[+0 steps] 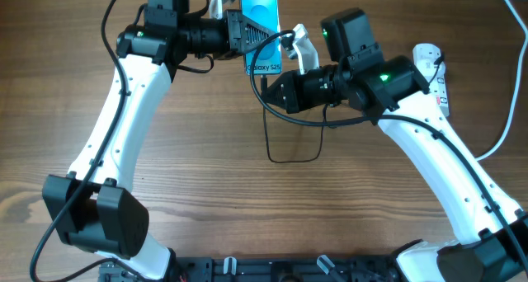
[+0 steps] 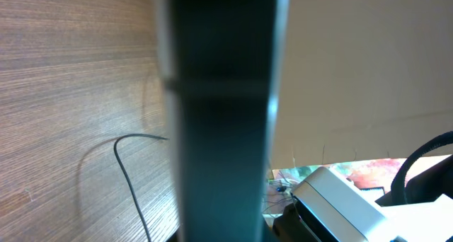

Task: Plug charger to phone and switch on socket

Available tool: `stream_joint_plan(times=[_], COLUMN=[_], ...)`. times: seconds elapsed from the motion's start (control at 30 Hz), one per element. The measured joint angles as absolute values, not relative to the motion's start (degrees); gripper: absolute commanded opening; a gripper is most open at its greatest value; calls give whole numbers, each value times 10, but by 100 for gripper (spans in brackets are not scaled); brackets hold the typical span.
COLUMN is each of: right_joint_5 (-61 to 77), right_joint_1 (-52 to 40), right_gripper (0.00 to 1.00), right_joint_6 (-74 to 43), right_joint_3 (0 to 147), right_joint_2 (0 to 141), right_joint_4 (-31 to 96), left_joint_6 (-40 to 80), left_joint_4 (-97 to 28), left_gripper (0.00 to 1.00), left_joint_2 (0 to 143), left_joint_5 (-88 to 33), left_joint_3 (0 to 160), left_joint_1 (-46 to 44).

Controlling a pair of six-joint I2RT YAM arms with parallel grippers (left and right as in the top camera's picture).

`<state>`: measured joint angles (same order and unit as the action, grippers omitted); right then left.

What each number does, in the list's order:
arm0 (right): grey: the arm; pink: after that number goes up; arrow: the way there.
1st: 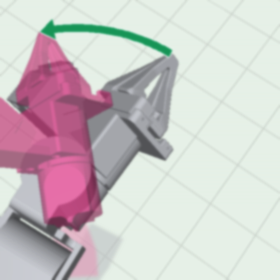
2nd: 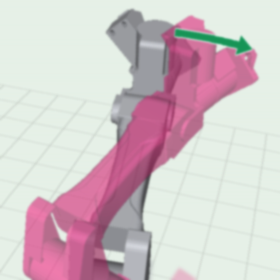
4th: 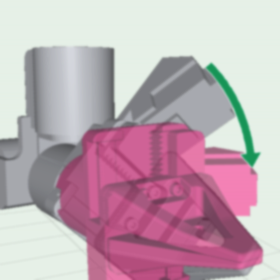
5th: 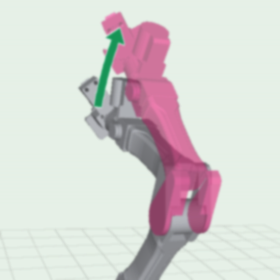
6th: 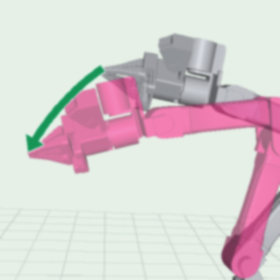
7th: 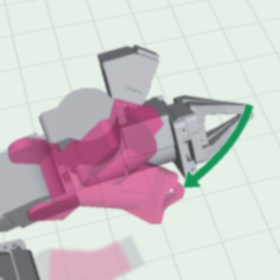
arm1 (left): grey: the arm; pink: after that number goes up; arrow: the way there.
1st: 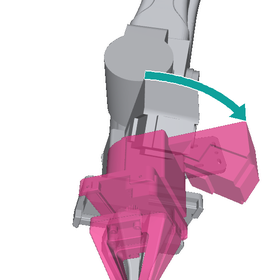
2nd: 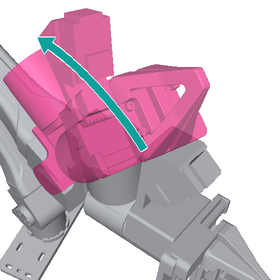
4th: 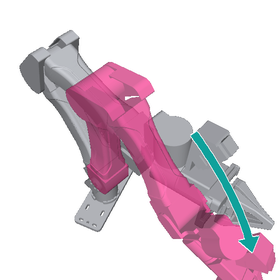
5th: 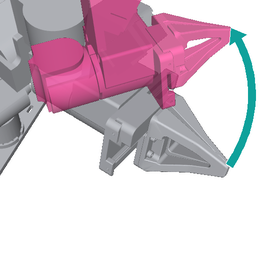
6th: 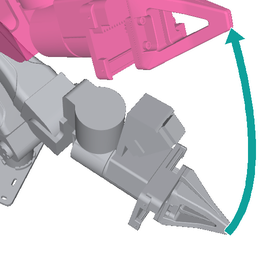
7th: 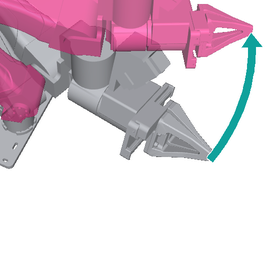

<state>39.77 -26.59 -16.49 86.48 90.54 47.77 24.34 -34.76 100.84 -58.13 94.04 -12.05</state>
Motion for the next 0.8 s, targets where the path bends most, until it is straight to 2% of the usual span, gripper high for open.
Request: stream_joint_plan(times=[0.8], right_joint_5=[389], right_joint_1=[-270], right_gripper=[4], right_joint_6=[-178], right_joint_3=[865], right_joint_2=[905], right_joint_4=[471], left_joint_6=[242], left_joint_4=[-359], left_gripper=[4], left_joint_2=[1008], left_joint_5=[-577], left_joint_3=[940], left_joint_1=[-118])
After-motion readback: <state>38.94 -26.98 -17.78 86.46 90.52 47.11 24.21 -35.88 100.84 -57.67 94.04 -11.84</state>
